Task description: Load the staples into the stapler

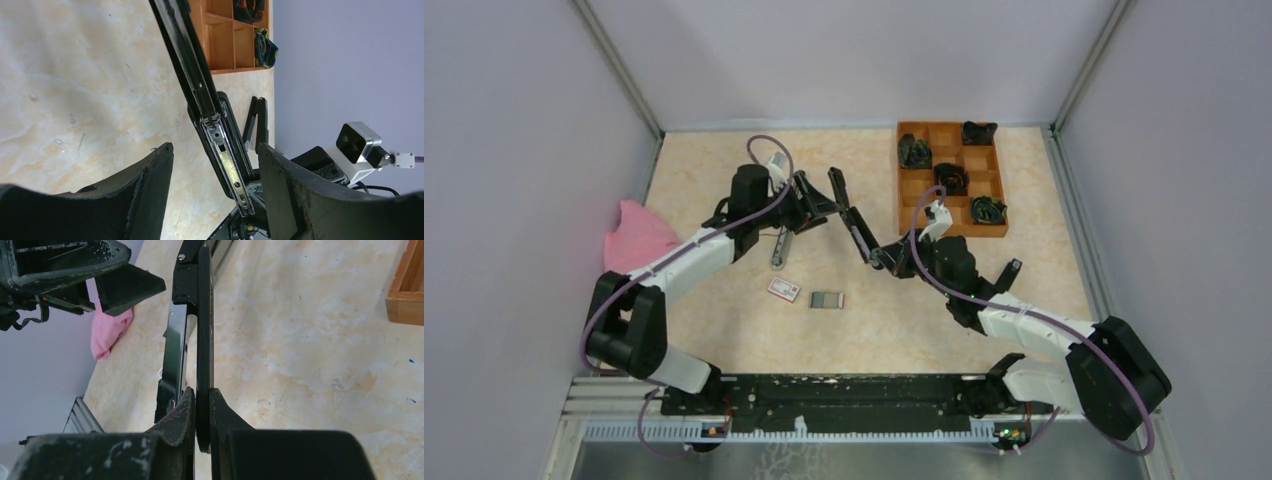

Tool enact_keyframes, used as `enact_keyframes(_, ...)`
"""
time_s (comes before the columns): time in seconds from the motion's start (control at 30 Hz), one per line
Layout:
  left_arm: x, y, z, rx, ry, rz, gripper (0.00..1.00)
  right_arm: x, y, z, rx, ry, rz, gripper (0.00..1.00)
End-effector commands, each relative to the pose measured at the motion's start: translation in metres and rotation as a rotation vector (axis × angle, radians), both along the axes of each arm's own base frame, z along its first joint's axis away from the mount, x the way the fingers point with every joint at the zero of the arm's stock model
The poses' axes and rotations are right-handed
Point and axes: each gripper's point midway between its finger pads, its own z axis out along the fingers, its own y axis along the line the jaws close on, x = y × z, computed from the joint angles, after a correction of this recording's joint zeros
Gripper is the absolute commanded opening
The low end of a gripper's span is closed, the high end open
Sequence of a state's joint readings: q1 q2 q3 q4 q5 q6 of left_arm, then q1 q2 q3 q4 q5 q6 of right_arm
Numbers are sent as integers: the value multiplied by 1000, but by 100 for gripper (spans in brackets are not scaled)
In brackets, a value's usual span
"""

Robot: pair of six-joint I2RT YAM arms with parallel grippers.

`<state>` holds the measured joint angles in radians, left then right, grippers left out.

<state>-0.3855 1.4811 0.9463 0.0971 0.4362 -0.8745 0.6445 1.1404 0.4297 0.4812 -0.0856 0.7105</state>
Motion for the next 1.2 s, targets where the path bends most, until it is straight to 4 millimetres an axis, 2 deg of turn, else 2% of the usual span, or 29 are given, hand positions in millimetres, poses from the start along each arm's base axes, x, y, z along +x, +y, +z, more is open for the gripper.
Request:
enact_keyframes(0.0,-4,-17,-3,-34,11,-2,69,17,4,63,147,-200,-67,0)
enact_keyframes(0.3,-6,-48,-5,-67,24,-34,67,16,6,64,148,-217,-80,0)
enact_keyframes(0.5,-3,-56,-18,-59,54,-30,61,15,8,61,147,-216,-77,0)
enact_keyframes(0.83,1,-60,-22,-71,62,-27,38,13,14,57,128,-221,-70,0)
enact_keyframes(0.97,2,-62,-26,-75,78,-27,35,11,19,54,106,-235,-65,0)
enact_keyframes(1.17,4,-61,-29,-72,83,-18,25,6,32,50,52,-259,-47,0)
